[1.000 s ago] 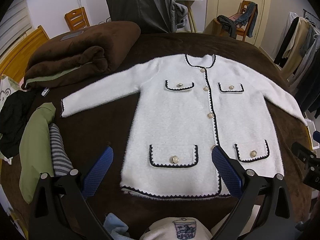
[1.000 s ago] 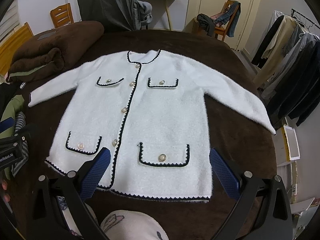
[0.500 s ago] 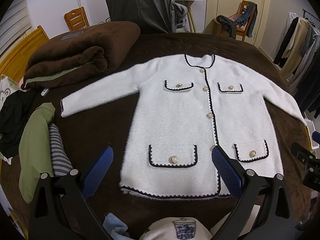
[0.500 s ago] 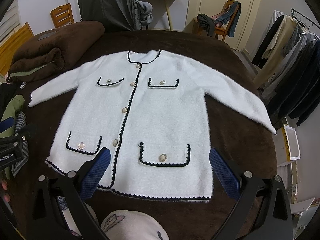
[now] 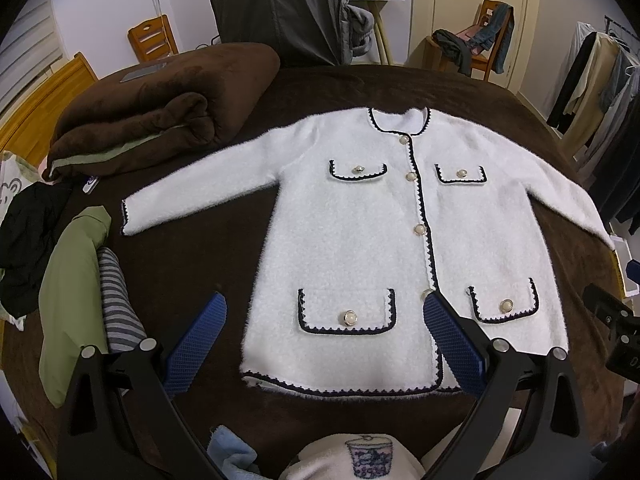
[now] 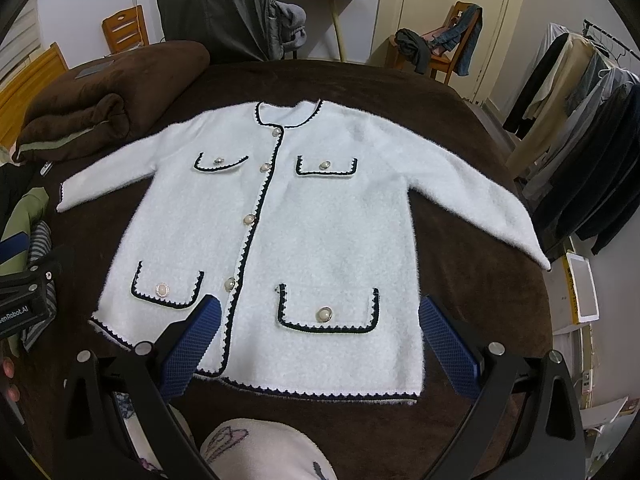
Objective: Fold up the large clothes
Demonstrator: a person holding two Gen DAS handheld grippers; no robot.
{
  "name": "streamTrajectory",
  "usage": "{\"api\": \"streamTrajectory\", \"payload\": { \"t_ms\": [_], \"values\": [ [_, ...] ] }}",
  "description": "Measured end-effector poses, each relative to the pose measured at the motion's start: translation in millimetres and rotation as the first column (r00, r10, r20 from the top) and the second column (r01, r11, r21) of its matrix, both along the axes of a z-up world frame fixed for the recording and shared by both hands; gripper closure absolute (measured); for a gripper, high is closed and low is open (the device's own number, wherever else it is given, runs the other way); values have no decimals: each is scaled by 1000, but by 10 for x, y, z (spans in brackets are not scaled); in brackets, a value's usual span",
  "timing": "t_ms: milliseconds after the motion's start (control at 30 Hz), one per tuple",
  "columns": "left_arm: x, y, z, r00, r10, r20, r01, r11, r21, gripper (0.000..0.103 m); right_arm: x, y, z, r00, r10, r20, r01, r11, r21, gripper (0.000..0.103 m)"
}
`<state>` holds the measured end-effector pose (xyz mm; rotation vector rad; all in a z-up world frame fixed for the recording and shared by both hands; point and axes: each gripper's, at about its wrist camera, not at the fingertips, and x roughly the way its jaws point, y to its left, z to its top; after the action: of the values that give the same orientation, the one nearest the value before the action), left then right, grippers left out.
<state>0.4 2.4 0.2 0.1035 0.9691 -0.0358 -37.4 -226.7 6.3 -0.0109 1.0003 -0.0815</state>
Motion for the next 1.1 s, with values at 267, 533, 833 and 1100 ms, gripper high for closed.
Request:
{"api": "streamTrajectory", "payload": {
  "t_ms": [267, 533, 833, 1100],
  "values": [
    [-15, -3, -22, 1000, 2, -1, -2, 1000, 13, 6, 3, 0, -2, 1000, 0, -1, 0, 1000, 3, 6],
    [-25, -33, -33, 1000, -4, 6, 4, 1000, 26, 6, 6, 2, -5, 1000, -1, -3, 1, 1000, 4, 6],
    [-44, -32, -17, 1000, -14, 9, 14, 1000, 22, 6, -5, 29, -7, 1000, -1, -6, 1, 1000, 9, 6],
    [-97, -111, 28, 1000, -27, 14, 27, 999, 22, 6, -59, 16, 27, 1000, -3, 0, 3, 1000, 5, 6]
  ]
}}
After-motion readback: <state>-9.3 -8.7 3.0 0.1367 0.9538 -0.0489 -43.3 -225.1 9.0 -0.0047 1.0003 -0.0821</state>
